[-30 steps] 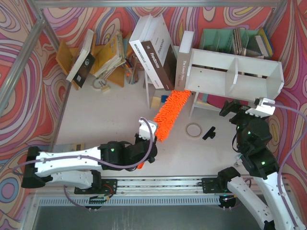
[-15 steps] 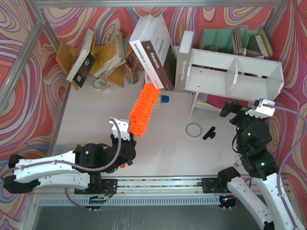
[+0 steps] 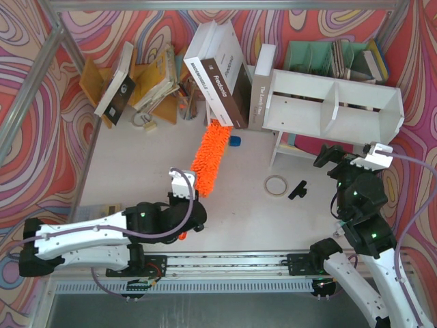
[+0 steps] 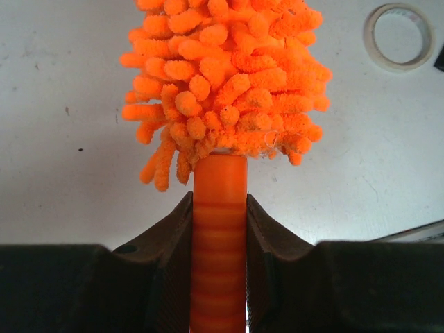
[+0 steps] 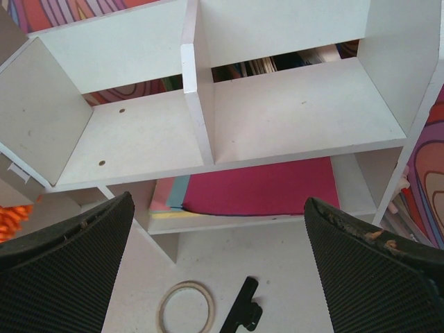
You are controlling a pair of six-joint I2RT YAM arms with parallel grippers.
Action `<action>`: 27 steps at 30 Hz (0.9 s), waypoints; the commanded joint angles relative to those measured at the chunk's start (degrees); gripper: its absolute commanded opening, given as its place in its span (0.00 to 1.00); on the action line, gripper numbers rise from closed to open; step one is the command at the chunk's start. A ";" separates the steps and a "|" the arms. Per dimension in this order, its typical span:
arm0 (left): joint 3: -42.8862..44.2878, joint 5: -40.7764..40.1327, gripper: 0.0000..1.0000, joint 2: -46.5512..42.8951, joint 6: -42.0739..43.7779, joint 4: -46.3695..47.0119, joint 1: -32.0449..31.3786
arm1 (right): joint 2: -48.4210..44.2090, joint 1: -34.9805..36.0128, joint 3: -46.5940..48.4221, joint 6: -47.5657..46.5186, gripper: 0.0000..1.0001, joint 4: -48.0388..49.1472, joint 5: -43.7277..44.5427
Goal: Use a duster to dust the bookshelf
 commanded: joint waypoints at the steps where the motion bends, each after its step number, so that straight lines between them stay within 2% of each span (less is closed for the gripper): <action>1: -1.45 0.52 0.00 2.80 -3.06 2.39 3.50 | -0.59 -0.06 -0.50 -0.77 0.99 1.95 1.08; 10: -8.19 5.57 0.00 1.90 -7.78 5.35 6.09 | -0.51 -0.06 -0.70 -0.94 0.99 2.42 1.27; 15: -8.15 5.32 0.00 1.79 -8.00 4.28 6.39 | -0.47 -0.06 -0.76 -1.03 0.99 2.55 1.36; 27: 1.18 3.07 0.00 -4.13 5.63 6.68 7.76 | -0.96 -0.06 -0.95 -0.44 0.99 2.35 0.81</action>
